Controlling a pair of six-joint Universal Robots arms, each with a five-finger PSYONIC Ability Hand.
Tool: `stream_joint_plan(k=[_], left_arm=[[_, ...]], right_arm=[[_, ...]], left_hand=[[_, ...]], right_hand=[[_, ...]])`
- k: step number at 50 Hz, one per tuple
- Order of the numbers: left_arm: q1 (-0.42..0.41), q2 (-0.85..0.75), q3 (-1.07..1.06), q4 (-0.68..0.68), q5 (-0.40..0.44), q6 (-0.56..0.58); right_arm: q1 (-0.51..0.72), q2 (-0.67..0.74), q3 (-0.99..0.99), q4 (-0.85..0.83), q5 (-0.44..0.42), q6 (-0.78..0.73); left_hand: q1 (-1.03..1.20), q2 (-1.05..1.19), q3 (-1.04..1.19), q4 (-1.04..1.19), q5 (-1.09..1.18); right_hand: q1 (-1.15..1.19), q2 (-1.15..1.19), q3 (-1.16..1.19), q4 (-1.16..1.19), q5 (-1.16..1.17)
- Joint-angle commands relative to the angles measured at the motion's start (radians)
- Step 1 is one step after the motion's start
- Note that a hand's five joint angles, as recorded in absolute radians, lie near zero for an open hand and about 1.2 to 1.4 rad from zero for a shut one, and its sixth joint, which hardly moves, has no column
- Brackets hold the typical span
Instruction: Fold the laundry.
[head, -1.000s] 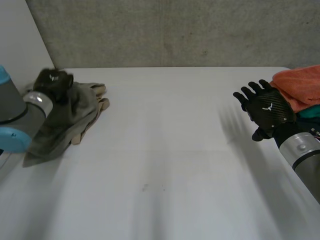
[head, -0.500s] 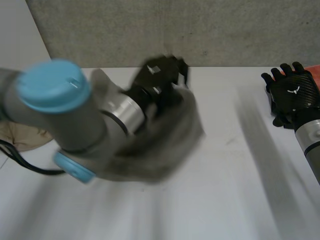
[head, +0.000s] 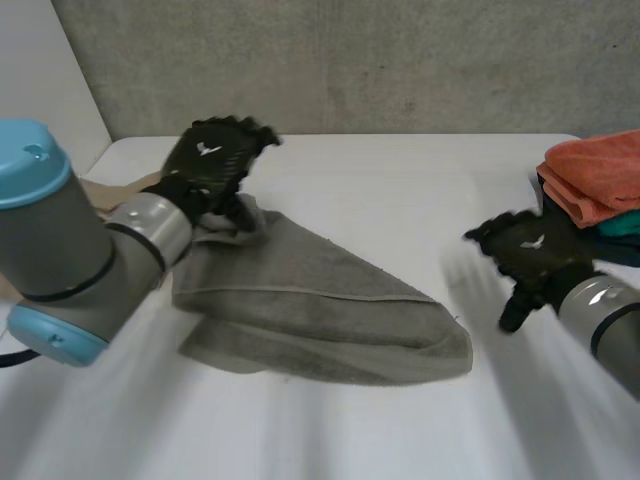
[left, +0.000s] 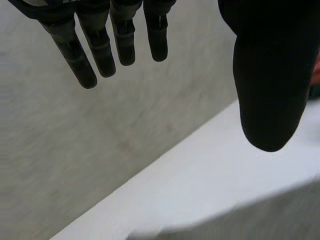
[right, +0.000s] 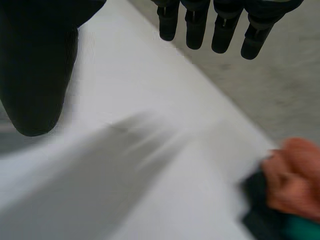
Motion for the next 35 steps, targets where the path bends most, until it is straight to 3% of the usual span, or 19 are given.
stream_joint_plan(k=[1,9,14,21,35], left_arm=[[0.165,-0.131,0.003,-0.061,0.035,0.268],[0.2,-0.28,0.028,-0.094,0.11,0.411],[0.196,-0.292,0.002,-0.111,0.129,0.415],[0.194,-0.291,-0.037,-0.099,0.13,0.417],[0.168,-0.351,0.038,-0.05,0.123,0.417]], right_arm=[[0.114,0.007,0.013,0.062,-0.008,0.194],[0.26,0.154,0.02,-0.111,0.035,0.225],[0.299,0.198,0.016,-0.174,0.111,0.212],[0.302,0.214,0.022,-0.198,0.151,0.15],[0.297,0.221,0.025,-0.2,0.153,0.137]], left_hand=[[-0.01,-0.006,-0.019,0.0,0.008],[0.115,0.12,0.106,0.126,0.134],[0.368,0.373,0.359,0.378,0.387],[0.371,0.376,0.362,0.381,0.39],[0.433,0.437,0.424,0.443,0.452]], right_hand=[[-0.06,-0.041,-0.038,-0.04,-0.045],[-0.06,-0.041,-0.038,-0.04,-0.045],[-0.038,-0.019,-0.016,-0.018,-0.023],[-0.026,-0.007,-0.004,-0.006,-0.011],[-0.029,-0.01,-0.007,-0.009,-0.014]])
